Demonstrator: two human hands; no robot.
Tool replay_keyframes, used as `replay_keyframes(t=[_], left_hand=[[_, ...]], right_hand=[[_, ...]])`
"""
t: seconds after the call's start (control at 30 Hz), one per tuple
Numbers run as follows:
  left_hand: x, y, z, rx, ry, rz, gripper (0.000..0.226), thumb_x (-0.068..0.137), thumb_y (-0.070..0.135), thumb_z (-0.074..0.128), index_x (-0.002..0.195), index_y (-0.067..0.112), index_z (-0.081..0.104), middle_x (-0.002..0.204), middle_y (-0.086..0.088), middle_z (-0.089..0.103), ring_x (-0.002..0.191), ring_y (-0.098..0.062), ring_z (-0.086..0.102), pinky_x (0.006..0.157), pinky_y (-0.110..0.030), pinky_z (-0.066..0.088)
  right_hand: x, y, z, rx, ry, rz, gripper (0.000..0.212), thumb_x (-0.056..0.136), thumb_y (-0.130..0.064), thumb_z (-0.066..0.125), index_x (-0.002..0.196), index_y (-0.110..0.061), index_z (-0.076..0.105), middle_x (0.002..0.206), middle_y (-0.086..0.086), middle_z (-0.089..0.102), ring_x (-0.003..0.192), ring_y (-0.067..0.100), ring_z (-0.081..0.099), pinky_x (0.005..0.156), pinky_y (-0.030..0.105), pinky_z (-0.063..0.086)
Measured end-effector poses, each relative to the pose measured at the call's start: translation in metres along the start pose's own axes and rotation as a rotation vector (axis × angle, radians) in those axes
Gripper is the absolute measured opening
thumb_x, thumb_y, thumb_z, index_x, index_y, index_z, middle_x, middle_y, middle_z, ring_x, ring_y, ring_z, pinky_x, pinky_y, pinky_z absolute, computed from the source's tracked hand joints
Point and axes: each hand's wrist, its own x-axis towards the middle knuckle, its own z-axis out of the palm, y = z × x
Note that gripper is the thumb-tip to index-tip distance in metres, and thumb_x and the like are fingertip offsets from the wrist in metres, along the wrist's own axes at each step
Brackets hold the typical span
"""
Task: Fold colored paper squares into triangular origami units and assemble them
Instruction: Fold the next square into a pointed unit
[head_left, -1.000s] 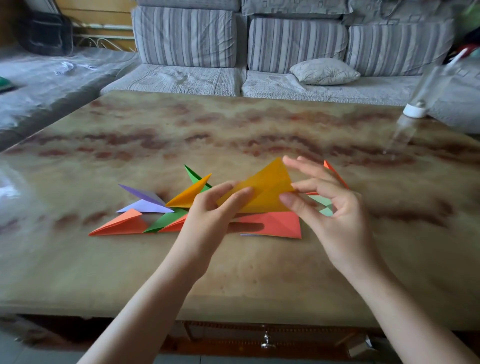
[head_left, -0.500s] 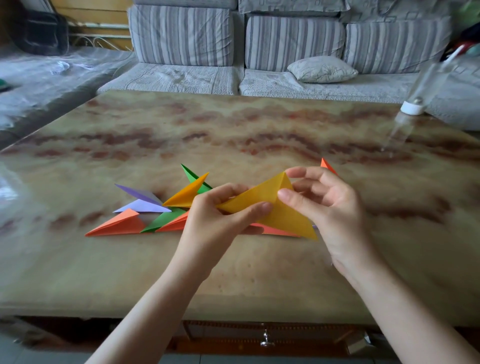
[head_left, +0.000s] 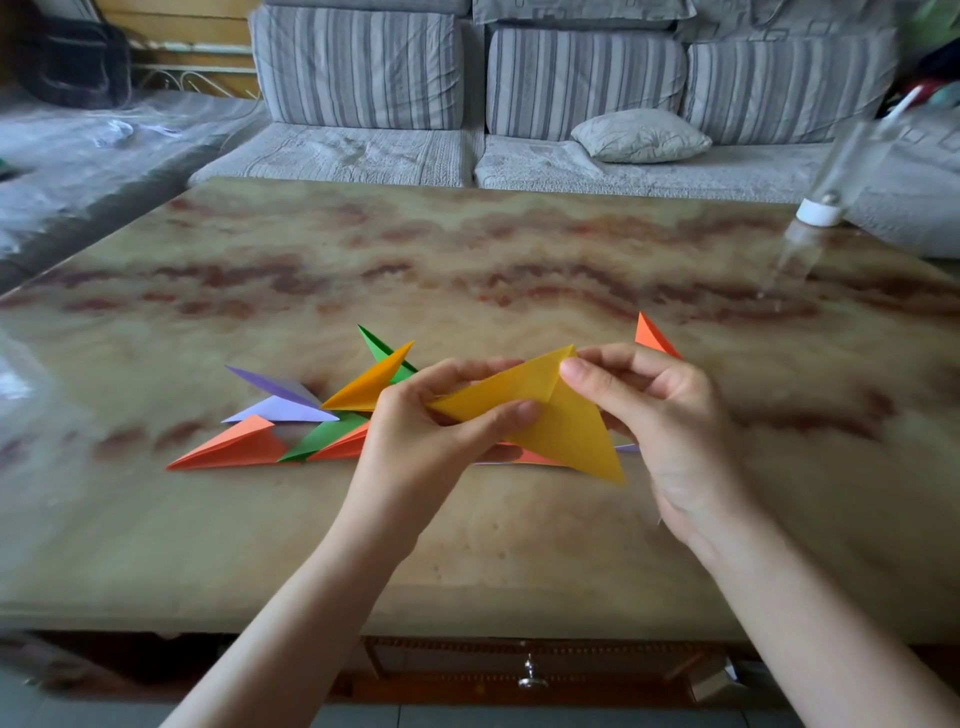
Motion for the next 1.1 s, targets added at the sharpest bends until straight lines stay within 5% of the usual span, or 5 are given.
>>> replay_keyframes(t=[0.27, 0.4, 0.87, 1.0, 1.1], left_hand=[[0.001, -0.002, 0.000, -0.103, -0.032, -0.021, 0.037, 0.074, 0.021, 0.067, 0.111, 0.020, 0.067, 0.072, -0.022, 0.056, 0.072, -0.022, 0.067, 0.068, -0.028, 0.058], [0.001, -0.002, -0.003, -0.207, -0.071, -0.066, 0.033, 0.082, 0.027, 0.055, 0.108, 0.011, 0.068, 0.095, -0.012, 0.074, 0.089, -0.021, 0.071, 0.074, -0.026, 0.057], [0.000, 0.004, -0.005, -0.400, -0.148, -0.077, 0.047, 0.092, 0.040, 0.033, 0.127, 0.020, 0.057, 0.104, -0.012, 0.072, 0.098, -0.023, 0.068, 0.084, -0.034, 0.056], [0.002, 0.006, -0.006, -0.349, -0.102, -0.130, 0.041, 0.093, 0.038, 0.039, 0.121, 0.018, 0.060, 0.098, -0.011, 0.073, 0.088, -0.022, 0.071, 0.075, -0.032, 0.058], [-0.003, 0.002, 0.002, -0.186, -0.123, -0.101, 0.025, 0.077, 0.029, 0.061, 0.096, 0.012, 0.066, 0.086, -0.006, 0.074, 0.084, -0.022, 0.072, 0.069, -0.029, 0.058]], right_hand=[[0.002, 0.002, -0.001, 0.005, 0.052, 0.013, 0.002, 0.076, -0.017, 0.073, 0.077, -0.017, 0.071, 0.065, -0.005, 0.068, 0.059, 0.007, 0.061, 0.056, 0.016, 0.048], [0.003, 0.004, 0.001, 0.028, 0.075, 0.008, 0.005, 0.075, -0.015, 0.073, 0.079, -0.013, 0.070, 0.061, -0.006, 0.067, 0.054, 0.004, 0.059, 0.055, 0.014, 0.047], [0.004, 0.004, 0.000, 0.085, 0.119, 0.050, 0.006, 0.075, -0.017, 0.072, 0.081, -0.015, 0.071, 0.067, -0.005, 0.070, 0.057, 0.005, 0.062, 0.051, 0.015, 0.047], [0.007, 0.006, -0.005, 0.137, 0.182, 0.062, 0.017, 0.076, -0.018, 0.072, 0.091, -0.010, 0.071, 0.077, 0.001, 0.071, 0.064, 0.007, 0.063, 0.057, 0.016, 0.050], [0.006, 0.008, -0.002, 0.141, 0.182, 0.060, 0.015, 0.079, -0.017, 0.071, 0.092, -0.009, 0.071, 0.075, 0.001, 0.071, 0.062, 0.007, 0.062, 0.057, 0.015, 0.049]])
